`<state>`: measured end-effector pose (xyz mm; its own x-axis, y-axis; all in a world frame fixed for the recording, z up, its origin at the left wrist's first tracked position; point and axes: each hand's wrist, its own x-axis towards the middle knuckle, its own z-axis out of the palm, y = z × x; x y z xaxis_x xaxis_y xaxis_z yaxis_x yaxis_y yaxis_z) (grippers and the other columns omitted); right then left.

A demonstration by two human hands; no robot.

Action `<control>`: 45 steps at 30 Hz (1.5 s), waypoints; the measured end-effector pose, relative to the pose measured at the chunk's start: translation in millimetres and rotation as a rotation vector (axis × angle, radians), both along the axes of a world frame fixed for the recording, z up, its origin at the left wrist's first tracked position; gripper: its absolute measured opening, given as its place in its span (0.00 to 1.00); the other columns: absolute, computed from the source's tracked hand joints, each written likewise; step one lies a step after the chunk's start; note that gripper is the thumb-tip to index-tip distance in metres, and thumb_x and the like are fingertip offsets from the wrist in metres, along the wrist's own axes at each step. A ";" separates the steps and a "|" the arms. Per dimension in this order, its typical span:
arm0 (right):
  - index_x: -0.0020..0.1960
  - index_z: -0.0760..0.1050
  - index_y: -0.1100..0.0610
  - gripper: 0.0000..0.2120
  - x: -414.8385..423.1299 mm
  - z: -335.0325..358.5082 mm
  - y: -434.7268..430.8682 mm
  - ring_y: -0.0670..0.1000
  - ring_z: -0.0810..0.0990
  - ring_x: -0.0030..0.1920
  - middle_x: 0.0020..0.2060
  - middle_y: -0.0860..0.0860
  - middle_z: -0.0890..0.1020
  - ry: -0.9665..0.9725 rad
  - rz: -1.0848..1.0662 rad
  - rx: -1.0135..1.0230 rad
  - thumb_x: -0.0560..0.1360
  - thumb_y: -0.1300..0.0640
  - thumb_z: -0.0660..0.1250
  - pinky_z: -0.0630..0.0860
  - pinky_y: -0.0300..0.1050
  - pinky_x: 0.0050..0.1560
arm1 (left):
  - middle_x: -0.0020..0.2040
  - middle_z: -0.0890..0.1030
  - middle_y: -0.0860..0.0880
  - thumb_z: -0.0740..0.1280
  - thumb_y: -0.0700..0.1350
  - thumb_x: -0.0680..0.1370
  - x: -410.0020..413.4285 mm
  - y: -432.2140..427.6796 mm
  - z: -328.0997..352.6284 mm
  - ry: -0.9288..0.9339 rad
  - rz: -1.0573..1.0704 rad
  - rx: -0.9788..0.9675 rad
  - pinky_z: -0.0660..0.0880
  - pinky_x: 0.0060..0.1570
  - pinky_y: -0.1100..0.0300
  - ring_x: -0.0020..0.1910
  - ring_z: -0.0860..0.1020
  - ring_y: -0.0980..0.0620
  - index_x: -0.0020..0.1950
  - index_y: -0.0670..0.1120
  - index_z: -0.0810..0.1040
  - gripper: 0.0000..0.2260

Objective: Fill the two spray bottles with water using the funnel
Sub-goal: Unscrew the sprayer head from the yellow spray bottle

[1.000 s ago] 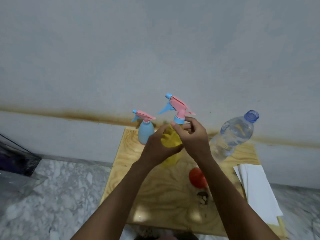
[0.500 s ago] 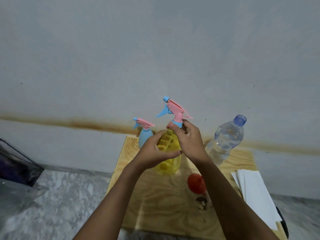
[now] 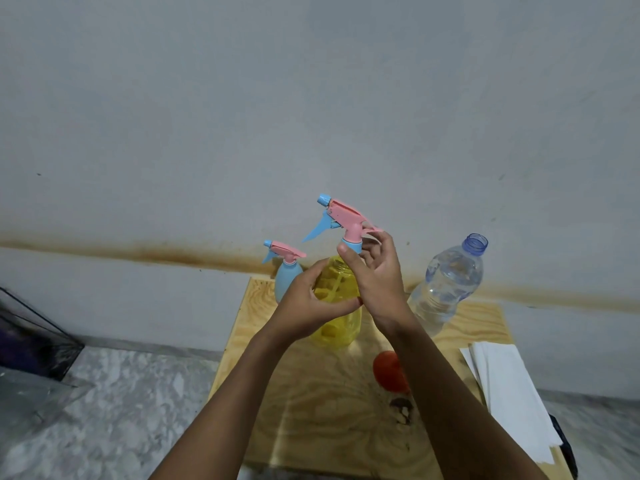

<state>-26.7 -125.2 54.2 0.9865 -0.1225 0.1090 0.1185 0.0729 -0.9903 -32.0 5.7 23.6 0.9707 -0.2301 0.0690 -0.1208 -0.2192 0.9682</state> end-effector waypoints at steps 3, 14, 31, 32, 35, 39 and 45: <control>0.60 0.72 0.56 0.12 1.4 -2.0 1.8 0.50 0.83 0.55 0.55 0.55 0.84 0.039 0.006 0.152 0.78 0.58 0.68 0.78 0.53 0.63 | 0.52 0.84 0.59 0.79 0.45 0.70 1.7 -0.5 1.6 -0.003 0.050 0.003 0.76 0.48 0.71 0.53 0.81 0.63 0.63 0.53 0.78 0.22; 0.56 0.78 0.50 0.09 4.9 -5.2 19.5 0.42 0.82 0.47 0.44 0.42 0.83 -0.008 -0.142 -0.008 0.77 0.49 0.70 0.80 0.39 0.49 | 0.52 0.78 0.64 0.77 0.43 0.71 4.6 -4.0 -0.5 -0.016 0.131 0.048 0.71 0.43 0.80 0.51 0.74 0.77 0.65 0.58 0.72 0.26; 0.60 0.74 0.46 0.11 18.2 2.2 27.2 0.47 0.82 0.56 0.53 0.46 0.83 0.054 -0.189 0.019 0.78 0.47 0.67 0.78 0.57 0.62 | 0.50 0.78 0.62 0.78 0.42 0.70 18.2 -5.2 -4.4 -0.065 0.175 0.070 0.70 0.42 0.79 0.49 0.74 0.75 0.65 0.52 0.74 0.26; 0.57 0.75 0.44 0.09 18.6 1.8 28.3 0.47 0.81 0.57 0.53 0.44 0.83 0.054 -0.189 0.002 0.78 0.46 0.67 0.79 0.57 0.61 | 0.50 0.78 0.63 0.78 0.42 0.70 18.3 -5.4 -5.5 -0.066 0.179 0.076 0.70 0.42 0.80 0.49 0.74 0.76 0.65 0.53 0.73 0.26; 0.56 0.76 0.45 0.13 19.9 3.3 29.7 0.44 0.80 0.56 0.52 0.43 0.81 0.037 -0.219 -0.104 0.74 0.45 0.72 0.79 0.50 0.60 | 0.52 0.79 0.62 0.78 0.43 0.70 19.5 -5.8 -8.3 -0.069 0.182 0.077 0.71 0.44 0.78 0.52 0.75 0.74 0.67 0.52 0.73 0.27; 0.55 0.79 0.48 0.10 22.7 4.6 23.8 0.45 0.82 0.53 0.50 0.46 0.84 0.011 -0.218 -0.212 0.75 0.49 0.73 0.78 0.51 0.61 | 0.54 0.80 0.60 0.79 0.46 0.70 19.2 -3.7 -11.7 -0.061 0.181 0.058 0.72 0.45 0.76 0.54 0.77 0.67 0.67 0.52 0.74 0.27; 0.59 0.79 0.53 0.09 21.4 12.5 13.4 0.42 0.82 0.50 0.48 0.46 0.85 -0.045 -0.136 -0.154 0.80 0.53 0.66 0.81 0.45 0.55 | 0.55 0.83 0.58 0.79 0.48 0.70 22.2 -0.3 -21.6 -0.046 0.161 0.004 0.76 0.50 0.70 0.55 0.80 0.62 0.64 0.54 0.76 0.25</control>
